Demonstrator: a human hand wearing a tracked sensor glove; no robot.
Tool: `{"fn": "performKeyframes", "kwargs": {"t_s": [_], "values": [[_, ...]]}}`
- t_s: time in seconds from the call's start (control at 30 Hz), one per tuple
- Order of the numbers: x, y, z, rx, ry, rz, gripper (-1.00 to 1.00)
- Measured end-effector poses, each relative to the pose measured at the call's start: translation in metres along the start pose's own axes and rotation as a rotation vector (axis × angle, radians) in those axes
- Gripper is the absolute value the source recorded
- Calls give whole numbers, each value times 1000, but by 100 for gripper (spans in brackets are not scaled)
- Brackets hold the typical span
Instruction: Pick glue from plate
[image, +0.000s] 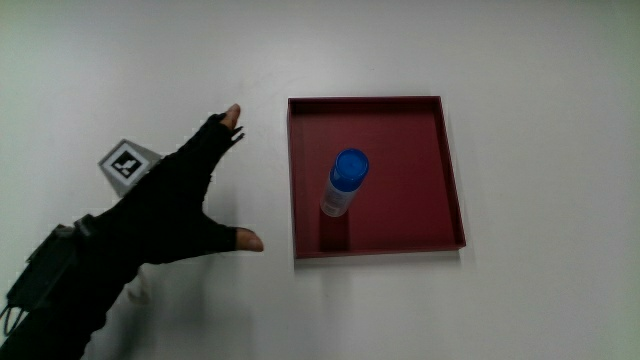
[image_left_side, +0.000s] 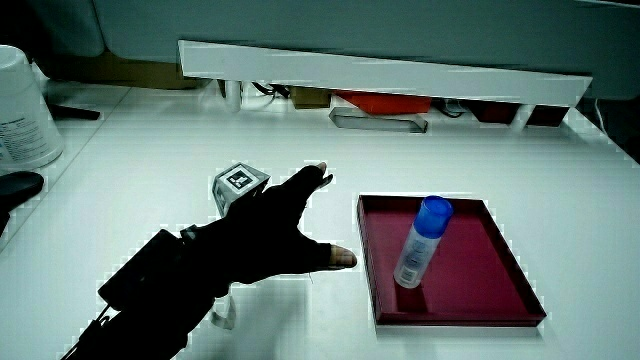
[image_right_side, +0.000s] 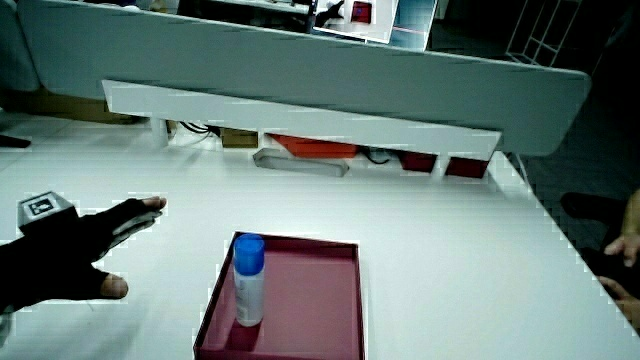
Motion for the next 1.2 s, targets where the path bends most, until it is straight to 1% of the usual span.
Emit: {"fn": "performKeyframes", "kwargs": {"t_s": [0.03,0.07,0.1,0.13,0.17,0.2,0.23,0.27,0.3,0.33,0.37,0.4,0.43,0.47,0.53,0.6,0.63,0.67,0.7,0.73,0.77,0.83,0.87,0.9,0.93,0.97,1.0,1.03,1.07,1.1,1.17,1.2], "values": [[1,4,-3,-10,19,34,0],[8,7,-7,-11,-1,80,0],[6,11,-10,-20,-5,79,0],[4,16,-14,-23,-32,40,0],[7,20,-18,-33,-59,37,0],[13,23,-22,-35,-74,56,0],[11,27,-24,-36,-37,68,0],[12,31,-27,-37,-30,72,0],[15,35,-30,-47,-58,48,0],[18,38,-33,-54,-53,76,0],[18,42,-36,-62,-60,53,0],[18,47,-39,-62,-53,22,0],[18,51,-42,-60,-49,4,0],[21,53,-44,-62,-33,22,0],[17,60,-50,-59,-49,-2,0],[19,66,-56,-63,-63,-25,0],[18,69,-58,-61,-52,-37,0],[19,70,-61,-62,-47,-29,0],[18,72,-63,-59,-52,-55,0],[16,75,-65,-52,-44,-69,0],[16,76,-66,-52,-38,-62,0],[13,78,-68,-37,-41,-79,0],[14,78,-68,-37,-47,-71,0],[13,80,-69,-28,-46,-101,0],[12,80,-69,-17,-34,-76,0],[13,80,-69,-6,-33,-82,0],[14,80,-68,5,-41,-75,0],[16,80,-68,15,-53,-85,6],[15,81,-68,22,-45,-85,12],[15,81,-69,24,-45,-72,19],[16,83,-70,36,-12,-70,31],[15,83,-70,53,-10,-82,38]]}}
